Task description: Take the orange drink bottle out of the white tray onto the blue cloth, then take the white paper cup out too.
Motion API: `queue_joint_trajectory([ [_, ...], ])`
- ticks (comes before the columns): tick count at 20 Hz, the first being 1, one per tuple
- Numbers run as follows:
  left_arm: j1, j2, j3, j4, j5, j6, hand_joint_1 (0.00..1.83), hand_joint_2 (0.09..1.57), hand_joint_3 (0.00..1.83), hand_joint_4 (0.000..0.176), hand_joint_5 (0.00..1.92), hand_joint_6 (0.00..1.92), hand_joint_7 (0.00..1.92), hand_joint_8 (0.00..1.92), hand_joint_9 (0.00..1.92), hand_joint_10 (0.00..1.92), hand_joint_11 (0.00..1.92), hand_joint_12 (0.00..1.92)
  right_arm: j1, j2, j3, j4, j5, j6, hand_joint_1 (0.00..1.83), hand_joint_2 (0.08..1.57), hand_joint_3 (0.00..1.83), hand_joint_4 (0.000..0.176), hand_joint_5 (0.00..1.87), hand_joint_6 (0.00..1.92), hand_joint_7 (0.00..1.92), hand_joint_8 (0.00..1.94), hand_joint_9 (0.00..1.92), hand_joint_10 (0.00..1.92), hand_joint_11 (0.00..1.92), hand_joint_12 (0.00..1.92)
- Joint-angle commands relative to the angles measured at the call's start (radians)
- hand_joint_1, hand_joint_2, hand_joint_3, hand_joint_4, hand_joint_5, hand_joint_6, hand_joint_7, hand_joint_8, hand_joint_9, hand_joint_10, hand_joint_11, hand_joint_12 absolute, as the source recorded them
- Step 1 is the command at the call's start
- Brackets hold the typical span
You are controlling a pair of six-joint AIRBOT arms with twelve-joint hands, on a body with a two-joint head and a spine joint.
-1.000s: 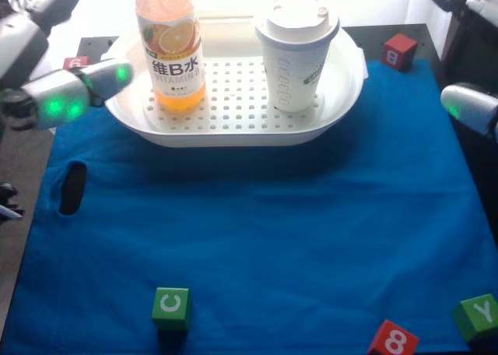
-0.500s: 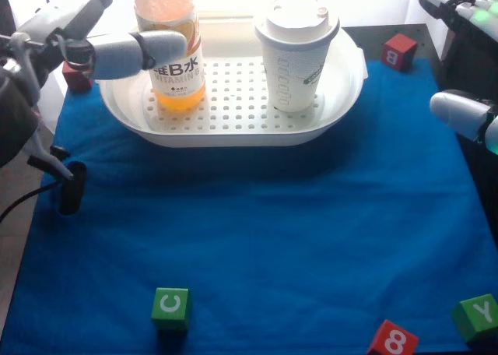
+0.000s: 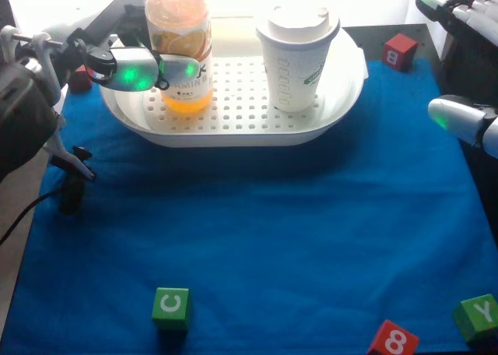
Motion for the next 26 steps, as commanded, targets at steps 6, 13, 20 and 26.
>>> queue_joint_trajectory([
  [6,-0.014,0.085,-0.092,0.070,-0.286,-0.009,1.13,1.26,0.00,0.019,0.74,1.30,0.70,1.48,0.66,1.27,0.58,1.68,0.011,-0.006,0.000,-0.002,0.128,-0.001,0.30,1.38,0.01,0.000,0.00,0.00,0.00,0.00,0.00,0.00,0.00,0.00],
  [13,0.047,0.211,-0.297,0.211,-0.584,-0.009,0.94,1.24,0.00,0.106,0.73,1.35,0.68,0.84,0.72,1.09,0.63,1.54,0.011,-0.011,-0.004,0.002,0.128,-0.001,0.26,1.39,0.00,0.000,0.00,0.00,0.00,0.00,0.00,0.00,0.00,0.00],
  [20,0.236,0.291,-0.471,0.253,-0.657,-0.028,0.87,1.18,0.00,0.000,0.70,0.22,0.62,0.44,0.53,0.85,0.47,1.42,0.009,-0.015,-0.006,0.011,0.126,-0.001,0.25,1.39,0.00,0.000,0.00,0.00,0.00,0.00,0.00,0.00,0.00,0.00],
  [26,0.276,0.238,-0.442,0.242,-0.540,-0.079,0.69,1.21,0.00,0.000,0.56,0.06,0.64,0.19,0.54,0.73,0.34,1.57,0.005,-0.019,-0.006,0.017,0.126,-0.001,0.24,1.38,0.00,0.000,0.00,0.00,0.00,0.00,0.00,0.00,0.00,0.00],
])
